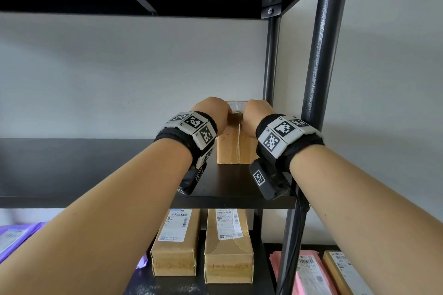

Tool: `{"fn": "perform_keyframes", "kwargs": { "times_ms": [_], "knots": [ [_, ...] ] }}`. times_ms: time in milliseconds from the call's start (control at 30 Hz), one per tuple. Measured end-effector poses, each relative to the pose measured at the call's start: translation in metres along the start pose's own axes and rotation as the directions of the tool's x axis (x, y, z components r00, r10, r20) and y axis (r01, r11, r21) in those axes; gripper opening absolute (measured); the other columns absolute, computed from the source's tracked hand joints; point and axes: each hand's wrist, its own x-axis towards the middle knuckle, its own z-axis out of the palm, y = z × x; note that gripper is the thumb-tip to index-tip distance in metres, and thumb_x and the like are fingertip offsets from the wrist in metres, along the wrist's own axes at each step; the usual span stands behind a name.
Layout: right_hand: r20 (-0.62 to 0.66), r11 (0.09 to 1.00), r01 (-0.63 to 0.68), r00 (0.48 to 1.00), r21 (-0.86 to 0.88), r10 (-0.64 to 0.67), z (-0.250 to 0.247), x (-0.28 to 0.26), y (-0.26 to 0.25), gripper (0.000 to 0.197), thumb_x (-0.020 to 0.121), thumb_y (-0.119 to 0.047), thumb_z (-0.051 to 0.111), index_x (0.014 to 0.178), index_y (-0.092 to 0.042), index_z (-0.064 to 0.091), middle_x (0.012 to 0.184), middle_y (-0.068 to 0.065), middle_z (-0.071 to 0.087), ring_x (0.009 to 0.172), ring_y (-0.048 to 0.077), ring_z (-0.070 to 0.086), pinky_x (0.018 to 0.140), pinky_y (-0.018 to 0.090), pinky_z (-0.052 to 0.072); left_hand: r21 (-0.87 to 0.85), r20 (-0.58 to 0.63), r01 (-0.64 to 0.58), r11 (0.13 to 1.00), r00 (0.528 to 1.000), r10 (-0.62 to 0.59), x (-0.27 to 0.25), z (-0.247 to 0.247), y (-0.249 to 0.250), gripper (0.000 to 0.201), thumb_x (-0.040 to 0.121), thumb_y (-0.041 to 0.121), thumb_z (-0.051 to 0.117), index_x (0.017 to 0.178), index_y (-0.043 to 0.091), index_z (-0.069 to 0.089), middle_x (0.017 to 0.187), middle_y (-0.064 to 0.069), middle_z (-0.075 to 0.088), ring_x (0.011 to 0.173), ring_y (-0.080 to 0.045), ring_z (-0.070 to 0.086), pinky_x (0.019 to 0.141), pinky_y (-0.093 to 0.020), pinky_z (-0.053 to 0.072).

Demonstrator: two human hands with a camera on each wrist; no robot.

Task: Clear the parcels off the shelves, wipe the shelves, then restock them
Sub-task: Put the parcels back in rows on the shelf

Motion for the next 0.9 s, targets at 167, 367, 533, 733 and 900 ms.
{"fn": "perform_keyframes", "kwargs": {
  "times_ms": [167, 367, 533, 733, 900],
  "knots": [
    [0.0, 1.0, 0.005, 1.0, 0.003, -0.005, 0.004, -0.002, 0.0, 0.03, 0.098, -0.011, 0.042, 0.122, 0.002, 0.052, 0.117, 0.017, 0.058, 0.115, 0.027, 0.053, 0.084, 0.029, 0.04, -0.032, 0.008, -0.018, 0.999, 1.0, 0.018, 0.0, 0.0, -0.003, 0.029, 0.098, 0.017, 0.045, 0.124, 0.015, 0.056, 0.117, -0.005, 0.061, 0.108, -0.022, 0.056, 0.089, -0.029, 0.043],
    [0.039, 0.998, -0.02, 0.999, 0.056, 0.017, 0.002, -0.008, 0.003, 0.056, 0.092, -0.009, 0.048, 0.143, -0.004, 0.024, 0.146, 0.016, 0.02, 0.126, 0.034, 0.041, 0.102, 0.038, 0.04, -0.182, -0.076, -0.006, 0.983, 0.997, -0.008, -0.004, 0.002, -0.002, 0.008, 0.089, 0.008, 0.048, 0.092, 0.01, 0.055, 0.1, -0.01, 0.058, 0.084, -0.023, 0.055, 0.071, -0.03, 0.046],
    [-0.048, 0.991, 0.079, 0.996, 0.111, -0.074, 0.006, -0.024, 0.01, 0.045, 0.094, -0.014, 0.044, 0.137, -0.004, 0.034, 0.138, 0.015, 0.029, 0.122, 0.034, 0.042, 0.096, 0.036, 0.04, -0.275, -0.167, 0.002, 0.962, 0.985, -0.05, -0.024, -0.004, 0.009, 0.005, 0.09, 0.01, 0.047, 0.086, 0.012, 0.049, 0.092, -0.007, 0.052, 0.078, -0.021, 0.052, 0.065, -0.028, 0.038],
    [-0.141, 0.944, 0.308, 0.947, 0.123, -0.29, 0.006, -0.06, 0.023, 0.032, 0.097, -0.007, 0.035, 0.125, 0.002, 0.049, 0.127, 0.018, 0.052, 0.119, 0.029, 0.049, 0.097, 0.031, 0.038, -0.32, -0.191, 0.103, 0.942, 0.967, -0.17, -0.067, -0.005, 0.026, 0.035, 0.094, 0.01, 0.043, 0.127, 0.014, 0.053, 0.126, -0.011, 0.053, 0.105, -0.024, 0.055, 0.08, -0.027, 0.041],
    [-0.188, 0.899, 0.397, 0.912, 0.184, -0.364, 0.016, -0.092, 0.048, 0.033, 0.092, 0.005, 0.037, 0.116, 0.0, 0.058, 0.116, 0.014, 0.06, 0.108, 0.028, 0.056, 0.088, 0.029, 0.044, -0.358, -0.239, 0.205, 0.911, 0.923, -0.301, -0.105, 0.004, 0.046, 0.03, 0.093, 0.014, 0.042, 0.116, 0.02, 0.06, 0.116, -0.006, 0.057, 0.101, -0.023, 0.058, 0.086, -0.034, 0.048]
  ]
}}
